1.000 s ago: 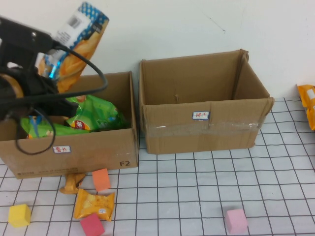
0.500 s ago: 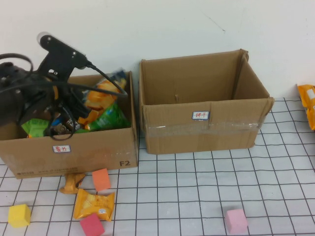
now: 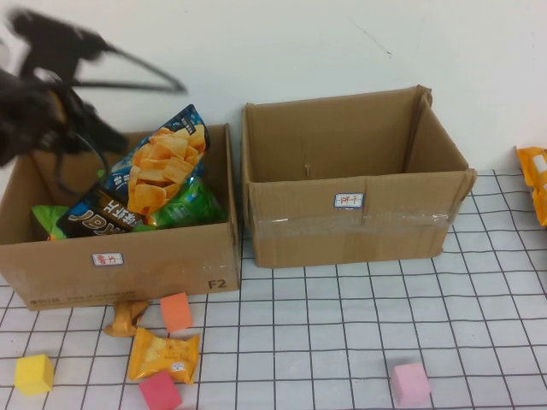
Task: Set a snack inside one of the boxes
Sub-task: Place the potato chip in the potato chip box, then pick up the biscuit
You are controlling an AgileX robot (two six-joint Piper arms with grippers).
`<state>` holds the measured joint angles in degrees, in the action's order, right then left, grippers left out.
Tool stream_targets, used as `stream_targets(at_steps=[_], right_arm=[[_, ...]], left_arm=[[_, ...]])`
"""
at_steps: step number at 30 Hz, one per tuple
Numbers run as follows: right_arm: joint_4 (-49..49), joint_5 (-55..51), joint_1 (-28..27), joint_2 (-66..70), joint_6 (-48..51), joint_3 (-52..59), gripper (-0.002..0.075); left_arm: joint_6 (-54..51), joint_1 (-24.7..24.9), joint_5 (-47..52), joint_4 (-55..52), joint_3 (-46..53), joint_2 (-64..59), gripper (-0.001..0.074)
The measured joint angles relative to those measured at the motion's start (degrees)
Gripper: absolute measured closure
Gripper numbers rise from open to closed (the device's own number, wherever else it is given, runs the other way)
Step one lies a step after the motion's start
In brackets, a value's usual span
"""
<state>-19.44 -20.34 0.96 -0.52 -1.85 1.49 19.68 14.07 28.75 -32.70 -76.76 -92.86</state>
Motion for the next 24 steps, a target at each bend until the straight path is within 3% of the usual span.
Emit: stream_targets(at_steps=[2, 5, 18, 24], right_arm=[[-7.10, -0.11, 0.00, 0.00, 0.00, 0.10, 0.0727], [-16.85, -0.08, 0.00, 0.00, 0.00, 0.10, 0.0727], [-22.22, -0.47, 0.00, 0.00, 1.85, 0.10, 0.0727], [-32.68, -1.81, 0.00, 0.00, 19.46, -0.57, 0.0727]], left_arm=[[-0.23, 0.00, -1.43, 2.85, 1.69, 4.79, 0.0673], [-1.99, 0.00, -3.85, 7.30, 6.24, 12.32, 0.0719], [-10.06, 0.00, -8.79, 25.83, 37.32, 44.71, 0.0735], [-14.95, 0.00, -6.18, 33.45, 48.10, 59.95, 0.0736]])
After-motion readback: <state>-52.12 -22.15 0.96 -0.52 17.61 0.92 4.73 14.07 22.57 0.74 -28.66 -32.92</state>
